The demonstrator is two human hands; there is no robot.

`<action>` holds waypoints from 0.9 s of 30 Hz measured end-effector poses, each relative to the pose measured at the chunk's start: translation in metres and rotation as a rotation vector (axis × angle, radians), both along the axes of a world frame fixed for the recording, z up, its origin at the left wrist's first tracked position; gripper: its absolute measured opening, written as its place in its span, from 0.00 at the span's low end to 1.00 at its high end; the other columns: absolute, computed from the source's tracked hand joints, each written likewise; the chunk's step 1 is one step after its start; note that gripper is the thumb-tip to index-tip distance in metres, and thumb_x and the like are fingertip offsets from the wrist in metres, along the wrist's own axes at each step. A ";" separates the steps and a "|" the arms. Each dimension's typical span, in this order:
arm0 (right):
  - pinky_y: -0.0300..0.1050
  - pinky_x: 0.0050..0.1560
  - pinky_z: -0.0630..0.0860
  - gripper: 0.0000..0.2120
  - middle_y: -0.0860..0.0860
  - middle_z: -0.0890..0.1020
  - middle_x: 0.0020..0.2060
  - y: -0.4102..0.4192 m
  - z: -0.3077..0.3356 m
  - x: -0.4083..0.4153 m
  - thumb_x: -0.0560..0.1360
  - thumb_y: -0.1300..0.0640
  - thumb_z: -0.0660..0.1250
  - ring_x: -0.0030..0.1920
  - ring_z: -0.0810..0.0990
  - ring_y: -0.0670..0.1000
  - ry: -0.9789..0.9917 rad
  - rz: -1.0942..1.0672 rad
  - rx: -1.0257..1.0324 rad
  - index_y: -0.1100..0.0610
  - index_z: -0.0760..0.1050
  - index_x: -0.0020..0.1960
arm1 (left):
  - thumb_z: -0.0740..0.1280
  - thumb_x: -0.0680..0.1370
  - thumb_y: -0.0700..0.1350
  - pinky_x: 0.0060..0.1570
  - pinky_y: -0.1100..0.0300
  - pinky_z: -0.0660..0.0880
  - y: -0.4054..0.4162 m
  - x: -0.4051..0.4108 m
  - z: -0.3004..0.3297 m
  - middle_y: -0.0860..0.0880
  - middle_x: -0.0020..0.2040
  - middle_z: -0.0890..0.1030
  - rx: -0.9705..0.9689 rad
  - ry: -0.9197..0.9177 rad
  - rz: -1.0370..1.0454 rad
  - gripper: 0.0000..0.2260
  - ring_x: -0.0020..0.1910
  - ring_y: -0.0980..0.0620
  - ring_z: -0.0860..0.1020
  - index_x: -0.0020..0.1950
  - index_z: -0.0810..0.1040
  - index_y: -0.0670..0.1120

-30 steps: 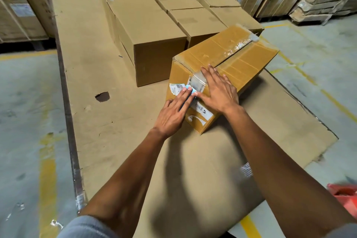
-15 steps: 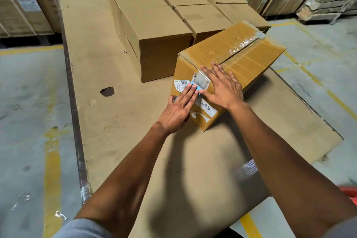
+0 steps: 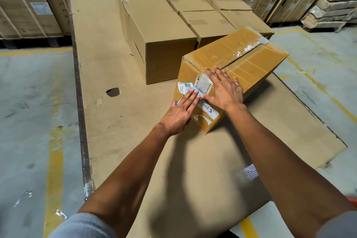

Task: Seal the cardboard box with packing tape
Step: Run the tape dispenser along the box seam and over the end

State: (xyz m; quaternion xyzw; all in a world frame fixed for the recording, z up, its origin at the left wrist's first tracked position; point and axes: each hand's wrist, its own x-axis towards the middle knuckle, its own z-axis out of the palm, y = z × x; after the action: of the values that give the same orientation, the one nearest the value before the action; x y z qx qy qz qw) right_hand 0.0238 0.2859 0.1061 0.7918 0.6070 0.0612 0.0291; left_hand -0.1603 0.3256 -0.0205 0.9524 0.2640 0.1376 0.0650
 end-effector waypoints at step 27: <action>0.67 0.77 0.63 0.48 0.50 0.55 0.86 0.001 0.009 -0.003 0.75 0.31 0.70 0.82 0.64 0.58 -0.023 0.013 -0.019 0.39 0.47 0.86 | 0.66 0.82 0.55 0.56 0.50 0.79 0.017 0.001 0.006 0.42 0.88 0.57 0.177 0.055 0.000 0.39 0.88 0.44 0.55 0.88 0.55 0.42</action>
State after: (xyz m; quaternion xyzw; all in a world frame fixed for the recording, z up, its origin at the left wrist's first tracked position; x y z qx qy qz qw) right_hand 0.0206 0.2869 0.1151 0.7868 0.6122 0.0646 0.0432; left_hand -0.1597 0.3424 -0.0148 0.9580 0.2523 0.1339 -0.0265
